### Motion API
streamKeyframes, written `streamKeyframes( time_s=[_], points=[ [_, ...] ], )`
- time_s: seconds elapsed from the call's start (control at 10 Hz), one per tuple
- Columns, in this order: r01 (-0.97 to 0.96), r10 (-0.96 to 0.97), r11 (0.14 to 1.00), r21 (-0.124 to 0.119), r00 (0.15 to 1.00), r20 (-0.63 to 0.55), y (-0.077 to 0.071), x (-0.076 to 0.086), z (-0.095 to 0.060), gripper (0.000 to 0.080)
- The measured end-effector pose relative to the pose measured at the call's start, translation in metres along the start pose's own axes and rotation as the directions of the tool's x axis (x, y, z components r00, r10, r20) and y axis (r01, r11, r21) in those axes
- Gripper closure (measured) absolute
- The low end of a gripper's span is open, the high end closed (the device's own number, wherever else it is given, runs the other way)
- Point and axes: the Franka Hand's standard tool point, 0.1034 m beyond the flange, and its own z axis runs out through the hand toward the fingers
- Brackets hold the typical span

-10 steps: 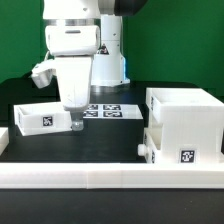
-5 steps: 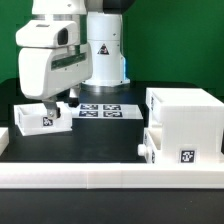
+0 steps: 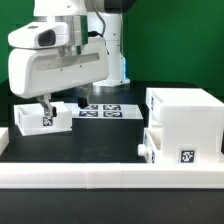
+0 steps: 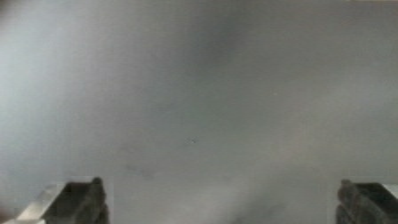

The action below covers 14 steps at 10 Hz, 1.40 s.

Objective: Assemble drawer

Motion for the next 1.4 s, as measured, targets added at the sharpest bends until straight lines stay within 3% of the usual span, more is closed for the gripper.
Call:
streamKeyframes(
  time_s=[0.2, 0.4, 0.8, 1.2, 1.4],
  points=[
    [-0.152, 0.152, 0.988, -0.007, 0.988, -0.01, -0.005, -0.002, 0.0, 0.015],
    [-0.226, 0.226, 0.973, -0.033, 0.974, -0.023, -0.027, -0.026, 0.007, 0.015],
    [-0.233, 0.232, 0.971, -0.062, 0.972, -0.021, -0.049, -0.071, 0.001, 0.015],
    [-0.231, 0.231, 0.971, -0.06, 0.973, -0.019, -0.05, -0.071, 0.002, 0.015],
    [-0.276, 0.275, 0.959, -0.058, 0.961, -0.026, -0.055, -0.073, 0.011, 0.015]
  ],
)
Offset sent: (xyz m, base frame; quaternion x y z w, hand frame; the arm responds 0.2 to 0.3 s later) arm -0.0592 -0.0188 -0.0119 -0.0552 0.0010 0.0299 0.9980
